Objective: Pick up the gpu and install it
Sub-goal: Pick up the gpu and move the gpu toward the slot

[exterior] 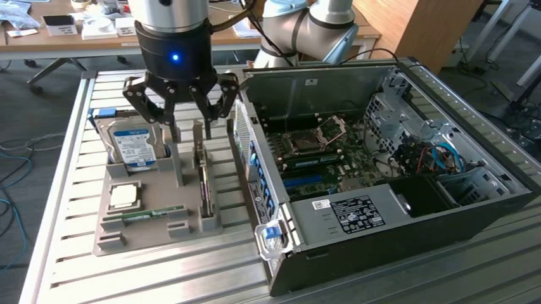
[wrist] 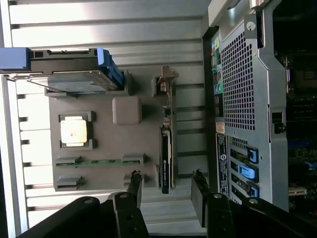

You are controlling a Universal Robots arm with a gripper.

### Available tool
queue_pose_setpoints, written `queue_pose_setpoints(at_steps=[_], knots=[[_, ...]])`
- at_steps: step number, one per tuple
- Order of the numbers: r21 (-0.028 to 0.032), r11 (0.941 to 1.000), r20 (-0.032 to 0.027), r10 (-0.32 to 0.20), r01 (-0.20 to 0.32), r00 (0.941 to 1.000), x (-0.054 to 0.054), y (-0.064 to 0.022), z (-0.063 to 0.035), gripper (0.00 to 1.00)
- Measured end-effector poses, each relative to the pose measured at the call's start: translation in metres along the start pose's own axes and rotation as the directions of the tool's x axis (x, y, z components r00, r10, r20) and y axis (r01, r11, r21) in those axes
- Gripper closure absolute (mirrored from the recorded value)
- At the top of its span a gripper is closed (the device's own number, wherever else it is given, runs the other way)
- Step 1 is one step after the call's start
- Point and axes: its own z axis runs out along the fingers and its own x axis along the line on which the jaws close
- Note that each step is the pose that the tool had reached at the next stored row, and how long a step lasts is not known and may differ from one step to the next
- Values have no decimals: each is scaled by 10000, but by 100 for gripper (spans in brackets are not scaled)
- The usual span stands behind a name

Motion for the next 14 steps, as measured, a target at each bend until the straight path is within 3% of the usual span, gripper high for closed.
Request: queue_pose_setpoints(at_steps=[14], knots=[[1,10000,0,0,0,10000,6,-11,243,47]])
